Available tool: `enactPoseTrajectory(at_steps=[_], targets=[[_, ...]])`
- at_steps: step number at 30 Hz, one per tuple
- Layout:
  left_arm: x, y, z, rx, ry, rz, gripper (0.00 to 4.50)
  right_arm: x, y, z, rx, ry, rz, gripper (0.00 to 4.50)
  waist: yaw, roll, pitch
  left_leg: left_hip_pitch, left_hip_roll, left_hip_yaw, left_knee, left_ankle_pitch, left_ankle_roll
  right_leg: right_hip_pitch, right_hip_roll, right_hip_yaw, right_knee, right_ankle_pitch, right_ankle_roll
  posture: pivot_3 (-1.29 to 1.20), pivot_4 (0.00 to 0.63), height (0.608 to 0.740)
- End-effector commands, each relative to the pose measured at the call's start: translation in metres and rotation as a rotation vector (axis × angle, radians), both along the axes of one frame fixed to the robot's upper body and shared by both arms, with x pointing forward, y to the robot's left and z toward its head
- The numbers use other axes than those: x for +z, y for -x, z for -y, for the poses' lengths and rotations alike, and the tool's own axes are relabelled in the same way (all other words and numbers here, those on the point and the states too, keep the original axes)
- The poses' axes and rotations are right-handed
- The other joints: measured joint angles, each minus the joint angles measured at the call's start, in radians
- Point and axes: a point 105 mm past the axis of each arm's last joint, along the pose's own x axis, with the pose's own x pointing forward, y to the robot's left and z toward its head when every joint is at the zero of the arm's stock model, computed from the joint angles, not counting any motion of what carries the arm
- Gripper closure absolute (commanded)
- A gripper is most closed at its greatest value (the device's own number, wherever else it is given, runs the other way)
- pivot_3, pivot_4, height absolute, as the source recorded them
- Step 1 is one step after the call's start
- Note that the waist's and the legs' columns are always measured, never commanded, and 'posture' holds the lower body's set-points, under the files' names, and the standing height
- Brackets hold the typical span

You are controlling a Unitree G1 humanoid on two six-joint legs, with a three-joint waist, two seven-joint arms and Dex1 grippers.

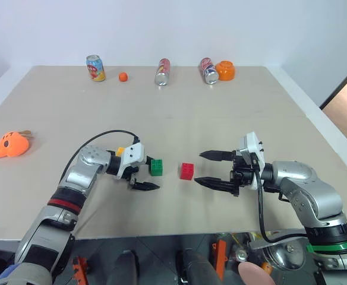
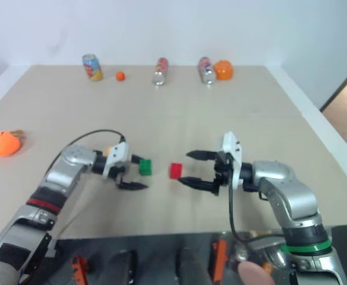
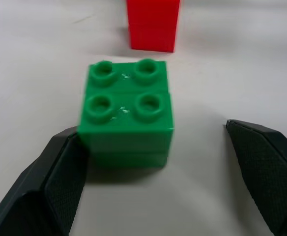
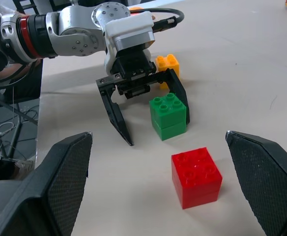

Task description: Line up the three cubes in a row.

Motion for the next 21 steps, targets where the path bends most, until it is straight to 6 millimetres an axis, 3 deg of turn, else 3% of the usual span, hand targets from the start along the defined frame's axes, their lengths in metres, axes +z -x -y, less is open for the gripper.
enactPoseTrajectory(at_steps=[1,21], targets=[[0.0058,-0.0033,-0.0013,0.022,-0.010,0.062,0.01,0.0105,0.0013,-0.0029,0.020,-0.019,0.038,0.00,0.000,0.000,0.000,0.000,0.000,0.000,0.000,0.000,0.000,0.000,0.000,0.000,0.000,0.000,0.000,0.00,0.150,0.740],[0.0156,-0.0010,0.0069,0.018,0.039,0.057,0.01,0.0099,0.0022,-0.0041,0.015,-0.027,0.035,0.00,0.000,0.000,0.000,0.000,0.000,0.001,0.000,0.000,0.000,-0.001,0.002,0.005,0.000,0.000,0.000,0.00,0.150,0.740]])
